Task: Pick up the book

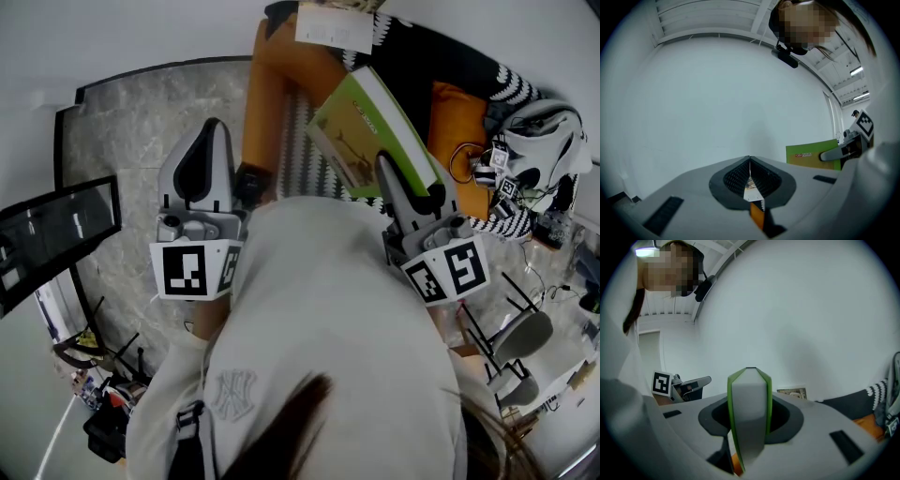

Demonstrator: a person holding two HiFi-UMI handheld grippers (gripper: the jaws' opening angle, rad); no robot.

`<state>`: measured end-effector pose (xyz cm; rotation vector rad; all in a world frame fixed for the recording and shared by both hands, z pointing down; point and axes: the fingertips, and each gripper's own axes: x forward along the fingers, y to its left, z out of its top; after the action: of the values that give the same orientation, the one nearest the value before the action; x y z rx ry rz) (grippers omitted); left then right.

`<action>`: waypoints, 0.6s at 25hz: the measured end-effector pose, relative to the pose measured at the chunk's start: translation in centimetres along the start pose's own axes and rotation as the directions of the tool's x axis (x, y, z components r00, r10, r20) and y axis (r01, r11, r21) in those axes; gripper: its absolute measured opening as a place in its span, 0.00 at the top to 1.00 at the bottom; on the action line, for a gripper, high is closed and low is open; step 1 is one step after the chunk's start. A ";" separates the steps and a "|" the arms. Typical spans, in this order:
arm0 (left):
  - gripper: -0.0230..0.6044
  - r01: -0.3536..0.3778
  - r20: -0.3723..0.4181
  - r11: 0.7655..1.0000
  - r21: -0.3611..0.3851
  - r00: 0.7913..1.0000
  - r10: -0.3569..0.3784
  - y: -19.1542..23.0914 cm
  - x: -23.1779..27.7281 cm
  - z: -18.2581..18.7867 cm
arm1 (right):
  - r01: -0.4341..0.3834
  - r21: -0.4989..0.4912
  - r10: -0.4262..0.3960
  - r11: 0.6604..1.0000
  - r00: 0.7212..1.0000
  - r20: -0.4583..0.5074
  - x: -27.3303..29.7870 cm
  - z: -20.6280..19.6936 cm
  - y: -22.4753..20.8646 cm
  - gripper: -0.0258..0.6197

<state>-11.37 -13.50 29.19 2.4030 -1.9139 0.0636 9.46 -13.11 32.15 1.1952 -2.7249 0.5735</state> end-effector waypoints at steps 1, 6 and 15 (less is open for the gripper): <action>0.95 0.001 0.000 1.000 -0.001 1.000 -0.001 0.0 0.0 0.0 | 0.001 -0.002 -0.001 1.000 1.000 0.000 0.0 0.0 0.0 0.73; 0.95 0.003 0.002 1.000 -0.002 1.000 -0.003 0.3 -0.1 0.0 | 0.004 -0.010 -0.004 1.000 1.000 0.001 0.2 0.1 0.3 0.73; 0.95 0.009 0.002 1.000 -0.008 1.000 -0.009 0.4 -0.1 0.0 | 0.005 -0.013 -0.005 1.000 1.000 -0.006 0.4 0.0 0.5 0.73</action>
<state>-11.81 -13.53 29.15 2.4073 -1.9002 0.0527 8.87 -13.09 32.06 1.1948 -2.7158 0.5567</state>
